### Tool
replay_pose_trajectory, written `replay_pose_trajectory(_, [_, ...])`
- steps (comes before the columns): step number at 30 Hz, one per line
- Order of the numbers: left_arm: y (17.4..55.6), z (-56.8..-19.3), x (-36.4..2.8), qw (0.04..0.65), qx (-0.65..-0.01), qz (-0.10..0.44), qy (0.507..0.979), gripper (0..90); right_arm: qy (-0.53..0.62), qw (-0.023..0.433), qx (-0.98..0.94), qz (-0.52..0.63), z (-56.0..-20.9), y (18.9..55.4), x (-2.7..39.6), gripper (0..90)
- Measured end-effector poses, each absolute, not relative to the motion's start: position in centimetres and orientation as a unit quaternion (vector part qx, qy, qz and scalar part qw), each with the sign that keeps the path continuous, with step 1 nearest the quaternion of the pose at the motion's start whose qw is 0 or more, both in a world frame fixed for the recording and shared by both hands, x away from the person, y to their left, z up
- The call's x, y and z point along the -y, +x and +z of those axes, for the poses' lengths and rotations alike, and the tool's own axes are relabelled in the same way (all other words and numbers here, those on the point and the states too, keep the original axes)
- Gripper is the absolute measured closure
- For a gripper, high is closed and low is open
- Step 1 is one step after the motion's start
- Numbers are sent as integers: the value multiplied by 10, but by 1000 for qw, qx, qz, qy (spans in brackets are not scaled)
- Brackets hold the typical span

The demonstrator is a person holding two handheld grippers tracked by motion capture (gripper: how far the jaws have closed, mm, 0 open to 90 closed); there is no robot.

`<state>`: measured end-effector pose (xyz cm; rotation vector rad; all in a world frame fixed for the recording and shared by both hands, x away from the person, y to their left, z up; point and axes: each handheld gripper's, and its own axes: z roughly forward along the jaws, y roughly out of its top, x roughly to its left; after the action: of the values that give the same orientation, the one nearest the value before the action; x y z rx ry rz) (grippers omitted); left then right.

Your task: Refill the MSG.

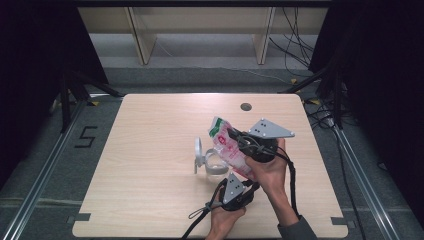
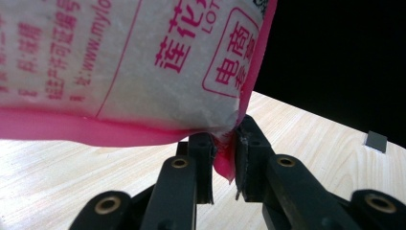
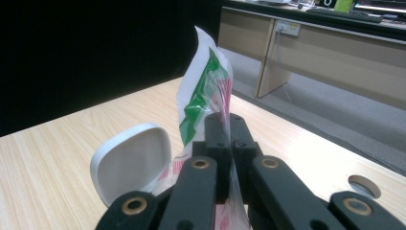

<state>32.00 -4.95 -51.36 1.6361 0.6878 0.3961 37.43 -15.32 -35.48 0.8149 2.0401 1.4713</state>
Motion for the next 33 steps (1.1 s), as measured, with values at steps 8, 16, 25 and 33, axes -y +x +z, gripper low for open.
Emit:
replay_pose_trajectory(8, [320, -514, 50, 615, -297, 173, 710, 788, 294, 247, -754, 533, -356, 376, 149, 900])
replay_pose_trajectory(16, [320, -514, 50, 616, -295, 172, 710, 788, 298, 240, -752, 537, -357, 377, 147, 900])
replay_pose_trajectory(25, [320, -513, 50, 618, -294, 172, 709, 788, 295, 243, -753, 536, -356, 376, 146, 900])
replay_pose_trajectory(33, [320, -512, 52, 617, -295, 170, 709, 788, 289, 248, -757, 531, -356, 378, 147, 900])
